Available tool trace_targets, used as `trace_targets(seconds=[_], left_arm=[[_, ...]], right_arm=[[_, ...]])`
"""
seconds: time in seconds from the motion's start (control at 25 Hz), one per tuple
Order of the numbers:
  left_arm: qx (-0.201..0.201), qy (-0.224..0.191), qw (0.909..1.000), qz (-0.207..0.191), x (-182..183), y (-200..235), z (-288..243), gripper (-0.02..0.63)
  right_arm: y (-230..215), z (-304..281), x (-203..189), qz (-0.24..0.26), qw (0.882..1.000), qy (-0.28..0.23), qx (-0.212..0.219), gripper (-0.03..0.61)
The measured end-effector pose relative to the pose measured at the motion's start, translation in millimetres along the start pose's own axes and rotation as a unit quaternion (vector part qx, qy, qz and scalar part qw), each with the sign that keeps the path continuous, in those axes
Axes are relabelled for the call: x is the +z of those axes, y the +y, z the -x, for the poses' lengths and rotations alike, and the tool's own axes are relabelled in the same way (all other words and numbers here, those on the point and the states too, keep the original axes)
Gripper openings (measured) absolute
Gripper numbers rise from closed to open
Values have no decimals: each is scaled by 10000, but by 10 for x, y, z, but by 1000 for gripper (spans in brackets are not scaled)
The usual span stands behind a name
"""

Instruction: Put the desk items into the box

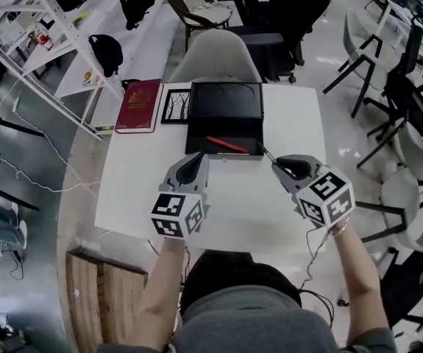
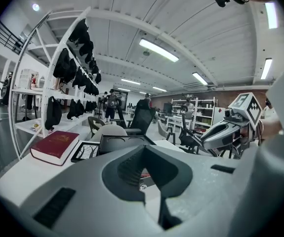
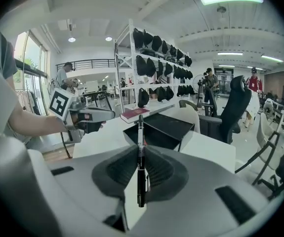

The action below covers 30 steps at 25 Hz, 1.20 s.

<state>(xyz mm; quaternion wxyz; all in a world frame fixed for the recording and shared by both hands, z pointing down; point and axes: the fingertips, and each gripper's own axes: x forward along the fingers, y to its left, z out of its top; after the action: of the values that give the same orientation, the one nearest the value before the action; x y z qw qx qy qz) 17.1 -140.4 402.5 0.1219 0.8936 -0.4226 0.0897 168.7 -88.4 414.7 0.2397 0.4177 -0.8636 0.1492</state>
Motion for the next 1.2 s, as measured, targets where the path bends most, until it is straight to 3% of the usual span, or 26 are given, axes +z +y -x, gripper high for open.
trace_targets(seconds=[0.4, 1.2], left_arm=[[178, -67, 9998, 16, 57, 188, 65, 6], [353, -175, 9989, 262, 166, 808, 15, 6]], right_arm=[[36, -154, 433, 34, 9989, -447, 114, 48], [26, -911, 973, 245, 9980, -482, 332, 48]])
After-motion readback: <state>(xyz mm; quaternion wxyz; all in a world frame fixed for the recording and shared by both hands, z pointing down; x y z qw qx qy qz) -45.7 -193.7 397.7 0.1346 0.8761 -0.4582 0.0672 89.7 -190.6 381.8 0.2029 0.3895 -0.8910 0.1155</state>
